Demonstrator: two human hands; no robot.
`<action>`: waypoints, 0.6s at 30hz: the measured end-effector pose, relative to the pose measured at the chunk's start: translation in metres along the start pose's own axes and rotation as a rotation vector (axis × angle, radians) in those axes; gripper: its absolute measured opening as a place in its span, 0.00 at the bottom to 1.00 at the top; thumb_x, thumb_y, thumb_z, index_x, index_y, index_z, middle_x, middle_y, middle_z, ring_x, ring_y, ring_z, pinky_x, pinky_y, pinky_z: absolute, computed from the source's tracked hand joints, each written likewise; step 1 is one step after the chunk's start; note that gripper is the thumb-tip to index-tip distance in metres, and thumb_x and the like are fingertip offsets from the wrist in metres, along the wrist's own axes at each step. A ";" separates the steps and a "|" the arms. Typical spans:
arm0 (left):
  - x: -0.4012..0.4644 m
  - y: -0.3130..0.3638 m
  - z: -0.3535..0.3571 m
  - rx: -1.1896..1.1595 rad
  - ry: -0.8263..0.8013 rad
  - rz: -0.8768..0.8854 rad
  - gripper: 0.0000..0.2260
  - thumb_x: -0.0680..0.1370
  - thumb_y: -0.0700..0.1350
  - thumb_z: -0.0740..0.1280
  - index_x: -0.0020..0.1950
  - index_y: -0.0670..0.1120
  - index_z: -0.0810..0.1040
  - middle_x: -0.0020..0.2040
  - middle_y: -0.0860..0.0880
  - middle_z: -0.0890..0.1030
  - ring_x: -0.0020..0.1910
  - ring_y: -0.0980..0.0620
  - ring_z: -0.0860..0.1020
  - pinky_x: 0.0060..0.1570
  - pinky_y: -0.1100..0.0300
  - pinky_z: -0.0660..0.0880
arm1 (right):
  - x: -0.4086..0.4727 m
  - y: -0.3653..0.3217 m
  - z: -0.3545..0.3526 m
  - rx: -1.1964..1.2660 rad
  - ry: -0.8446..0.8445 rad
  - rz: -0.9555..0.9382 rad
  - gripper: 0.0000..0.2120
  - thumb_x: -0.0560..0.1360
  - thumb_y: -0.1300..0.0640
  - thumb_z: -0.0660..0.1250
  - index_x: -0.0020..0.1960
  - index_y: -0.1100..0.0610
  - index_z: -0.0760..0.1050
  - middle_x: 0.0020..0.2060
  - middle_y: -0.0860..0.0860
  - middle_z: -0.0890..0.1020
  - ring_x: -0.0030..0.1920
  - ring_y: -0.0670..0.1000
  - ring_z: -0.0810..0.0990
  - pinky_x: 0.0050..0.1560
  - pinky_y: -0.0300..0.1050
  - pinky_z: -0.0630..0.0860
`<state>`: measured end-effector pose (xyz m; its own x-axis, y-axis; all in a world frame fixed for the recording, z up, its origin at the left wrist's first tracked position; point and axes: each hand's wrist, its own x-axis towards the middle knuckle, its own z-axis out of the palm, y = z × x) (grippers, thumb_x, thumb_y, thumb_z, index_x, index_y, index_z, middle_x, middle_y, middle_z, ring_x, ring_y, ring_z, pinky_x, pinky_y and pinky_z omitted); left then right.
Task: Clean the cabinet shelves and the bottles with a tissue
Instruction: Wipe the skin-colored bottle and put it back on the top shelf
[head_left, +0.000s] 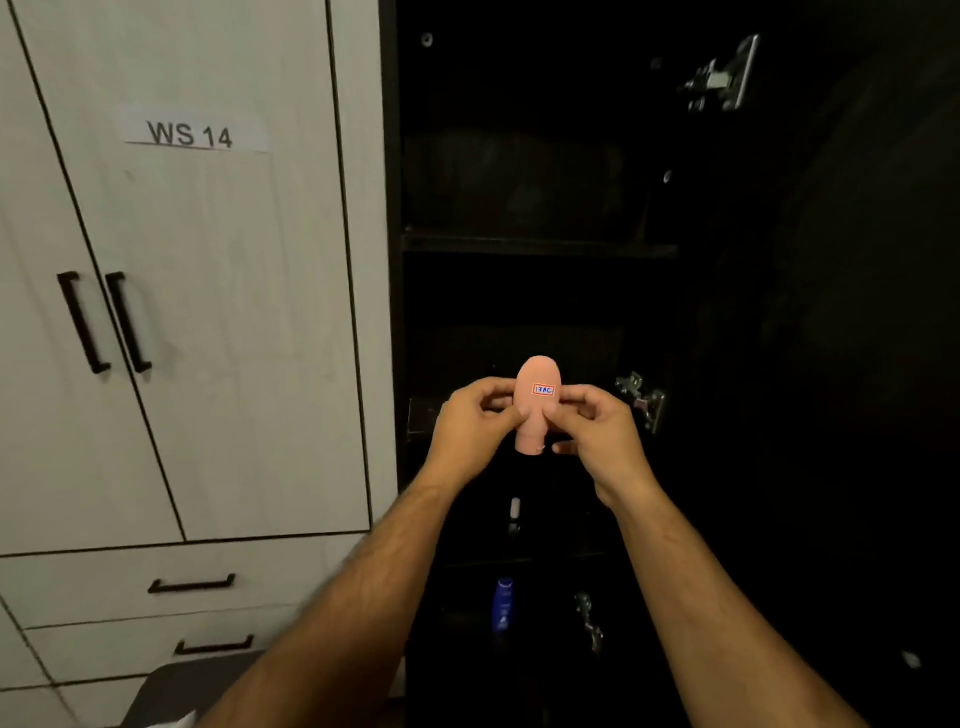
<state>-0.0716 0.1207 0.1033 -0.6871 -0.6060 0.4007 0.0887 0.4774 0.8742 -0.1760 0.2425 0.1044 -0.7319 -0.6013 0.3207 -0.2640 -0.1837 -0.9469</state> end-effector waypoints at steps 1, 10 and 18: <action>0.007 0.007 0.004 0.016 0.011 0.024 0.15 0.75 0.45 0.72 0.61 0.53 0.78 0.52 0.56 0.81 0.51 0.60 0.80 0.57 0.55 0.78 | 0.007 -0.006 -0.005 0.004 0.003 -0.026 0.06 0.75 0.63 0.70 0.50 0.54 0.80 0.43 0.52 0.85 0.44 0.51 0.84 0.38 0.45 0.78; 0.086 0.087 -0.007 0.078 0.149 0.248 0.13 0.73 0.46 0.74 0.57 0.51 0.81 0.48 0.55 0.83 0.49 0.59 0.81 0.55 0.53 0.78 | 0.086 -0.086 -0.017 0.007 0.012 -0.264 0.07 0.74 0.62 0.71 0.49 0.52 0.80 0.44 0.51 0.85 0.44 0.48 0.84 0.35 0.41 0.77; 0.159 0.146 -0.040 0.206 0.103 0.376 0.12 0.73 0.45 0.74 0.54 0.53 0.80 0.45 0.56 0.83 0.45 0.63 0.81 0.48 0.66 0.77 | 0.148 -0.145 -0.018 -0.076 0.008 -0.410 0.07 0.74 0.60 0.71 0.52 0.54 0.80 0.45 0.52 0.85 0.45 0.50 0.85 0.42 0.48 0.81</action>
<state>-0.1390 0.0679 0.3055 -0.5579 -0.4214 0.7149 0.1656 0.7876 0.5935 -0.2568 0.1940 0.2897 -0.5609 -0.4844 0.6714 -0.5801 -0.3487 -0.7362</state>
